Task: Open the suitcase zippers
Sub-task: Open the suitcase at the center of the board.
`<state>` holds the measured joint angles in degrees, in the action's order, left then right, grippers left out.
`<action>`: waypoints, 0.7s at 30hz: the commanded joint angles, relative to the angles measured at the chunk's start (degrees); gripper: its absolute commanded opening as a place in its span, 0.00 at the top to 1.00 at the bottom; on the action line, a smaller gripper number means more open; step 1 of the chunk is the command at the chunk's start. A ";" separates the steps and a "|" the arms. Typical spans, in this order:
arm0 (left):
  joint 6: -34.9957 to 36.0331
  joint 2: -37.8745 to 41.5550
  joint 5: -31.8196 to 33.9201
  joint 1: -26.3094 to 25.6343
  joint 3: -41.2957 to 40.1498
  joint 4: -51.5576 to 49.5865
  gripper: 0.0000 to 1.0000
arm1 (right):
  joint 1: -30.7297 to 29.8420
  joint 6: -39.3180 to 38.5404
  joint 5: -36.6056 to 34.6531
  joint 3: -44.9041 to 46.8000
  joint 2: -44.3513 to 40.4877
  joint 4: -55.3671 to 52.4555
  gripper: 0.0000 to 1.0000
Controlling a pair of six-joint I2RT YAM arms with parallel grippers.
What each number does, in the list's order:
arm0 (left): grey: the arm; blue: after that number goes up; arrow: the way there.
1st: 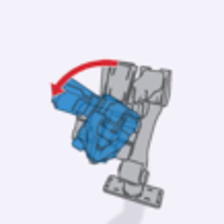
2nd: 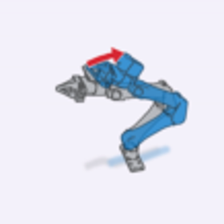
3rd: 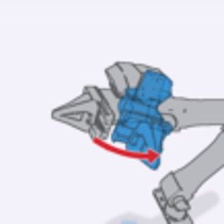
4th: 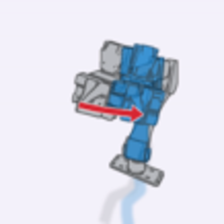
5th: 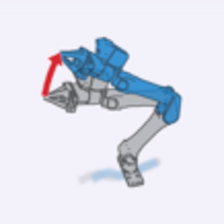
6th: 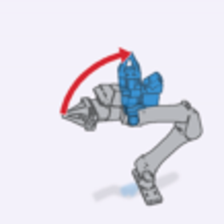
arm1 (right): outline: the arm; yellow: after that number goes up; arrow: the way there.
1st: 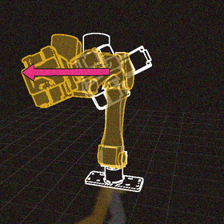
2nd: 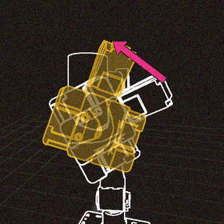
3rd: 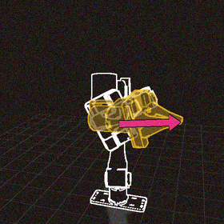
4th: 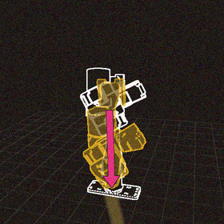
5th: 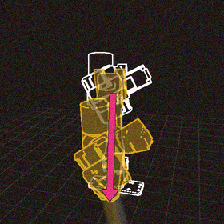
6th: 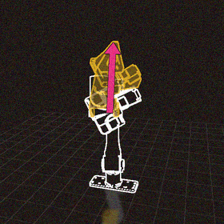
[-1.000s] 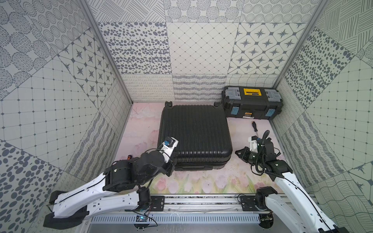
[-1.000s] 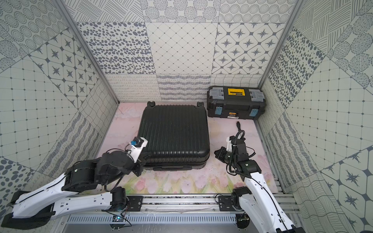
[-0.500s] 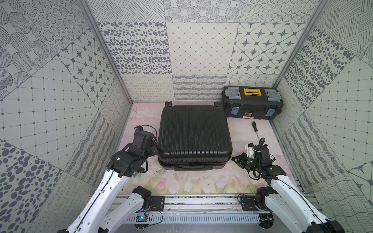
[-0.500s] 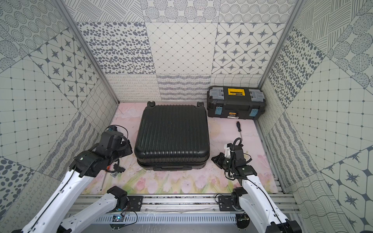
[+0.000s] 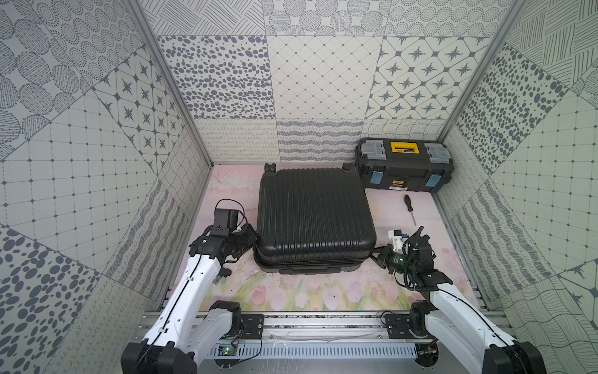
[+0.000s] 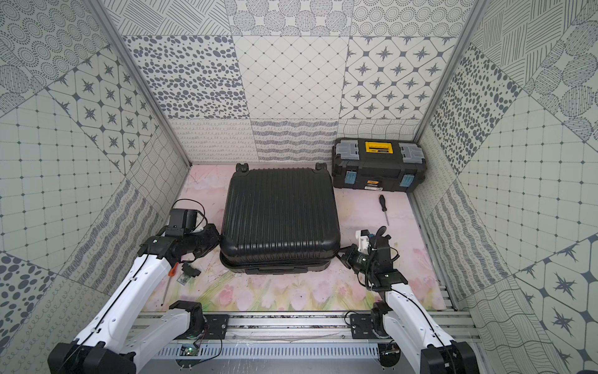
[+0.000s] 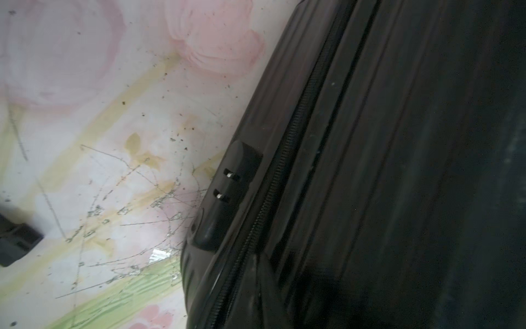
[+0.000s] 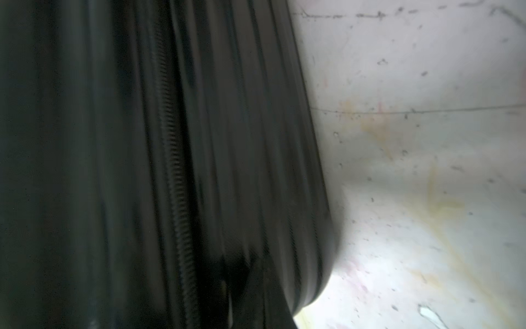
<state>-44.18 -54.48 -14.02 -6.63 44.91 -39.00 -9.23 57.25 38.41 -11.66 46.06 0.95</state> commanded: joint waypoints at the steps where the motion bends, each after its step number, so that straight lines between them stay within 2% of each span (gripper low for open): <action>1: -2.78 -0.87 -12.71 0.56 -0.45 8.58 1.00 | -0.41 3.83 4.64 -0.70 -1.90 7.97 1.00; 6: -0.97 0.45 -7.46 0.52 2.22 4.00 1.00 | -1.61 5.31 5.01 -1.10 -8.68 4.24 1.00; 11: 1.32 -0.97 -0.06 0.56 10.13 -5.85 1.00 | -3.26 6.10 3.55 -4.57 -15.16 -0.97 1.00; 17: 3.98 1.24 10.93 0.31 19.35 -11.45 1.00 | -5.69 6.50 2.60 -10.24 -12.57 -0.64 1.00; 21: 7.50 1.60 23.97 -1.67 29.96 -18.35 0.84 | -9.65 4.94 -0.54 -13.68 -8.59 -0.52 1.00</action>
<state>-41.95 -53.69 -5.93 -6.85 66.30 -47.90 -16.80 62.46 38.83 -21.82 35.86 -4.86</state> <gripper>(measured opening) 0.151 0.046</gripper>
